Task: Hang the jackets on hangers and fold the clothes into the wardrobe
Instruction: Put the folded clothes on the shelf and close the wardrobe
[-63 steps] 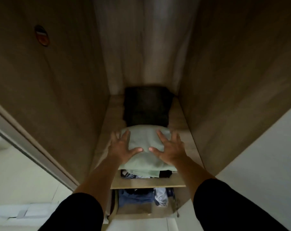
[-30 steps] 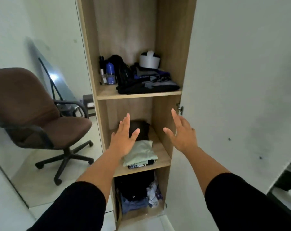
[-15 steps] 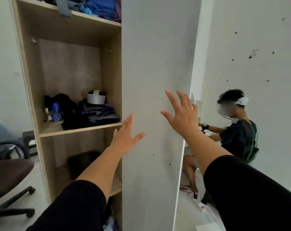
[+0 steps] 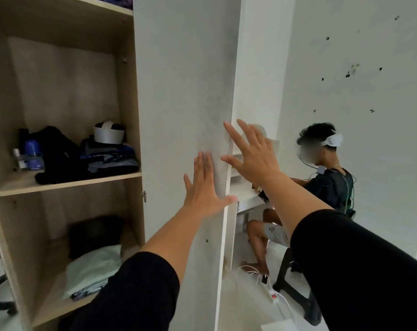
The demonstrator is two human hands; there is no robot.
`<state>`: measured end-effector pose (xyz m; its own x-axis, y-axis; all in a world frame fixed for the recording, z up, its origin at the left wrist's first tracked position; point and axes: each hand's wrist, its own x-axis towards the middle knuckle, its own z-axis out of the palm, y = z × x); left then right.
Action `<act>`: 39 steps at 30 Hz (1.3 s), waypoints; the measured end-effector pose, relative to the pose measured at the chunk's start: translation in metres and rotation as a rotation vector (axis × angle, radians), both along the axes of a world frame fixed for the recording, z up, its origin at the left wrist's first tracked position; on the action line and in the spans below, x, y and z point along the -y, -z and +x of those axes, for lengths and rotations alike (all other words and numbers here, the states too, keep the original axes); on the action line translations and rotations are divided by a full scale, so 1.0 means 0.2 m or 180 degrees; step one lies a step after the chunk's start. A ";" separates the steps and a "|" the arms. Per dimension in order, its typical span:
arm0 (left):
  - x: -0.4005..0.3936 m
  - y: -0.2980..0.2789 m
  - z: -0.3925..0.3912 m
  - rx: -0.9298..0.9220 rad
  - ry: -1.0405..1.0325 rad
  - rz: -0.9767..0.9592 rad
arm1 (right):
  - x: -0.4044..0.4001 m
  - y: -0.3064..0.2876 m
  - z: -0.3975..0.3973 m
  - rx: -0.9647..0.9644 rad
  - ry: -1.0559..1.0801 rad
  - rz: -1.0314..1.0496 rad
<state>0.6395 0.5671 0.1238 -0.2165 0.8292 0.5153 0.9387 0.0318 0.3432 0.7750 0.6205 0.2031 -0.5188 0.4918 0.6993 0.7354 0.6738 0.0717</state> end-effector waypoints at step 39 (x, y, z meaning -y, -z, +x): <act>1.33 0.06 -1.27 -0.0905 -0.1036 0.0337 | 0.99 -0.02 -1.45 -0.0083 -0.1371 -0.0397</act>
<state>0.3847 0.3008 0.1116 -0.2951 0.6808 0.6704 0.9431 0.3200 0.0902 0.4859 0.4227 0.2069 -0.6777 0.3161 0.6639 0.3862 0.9213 -0.0445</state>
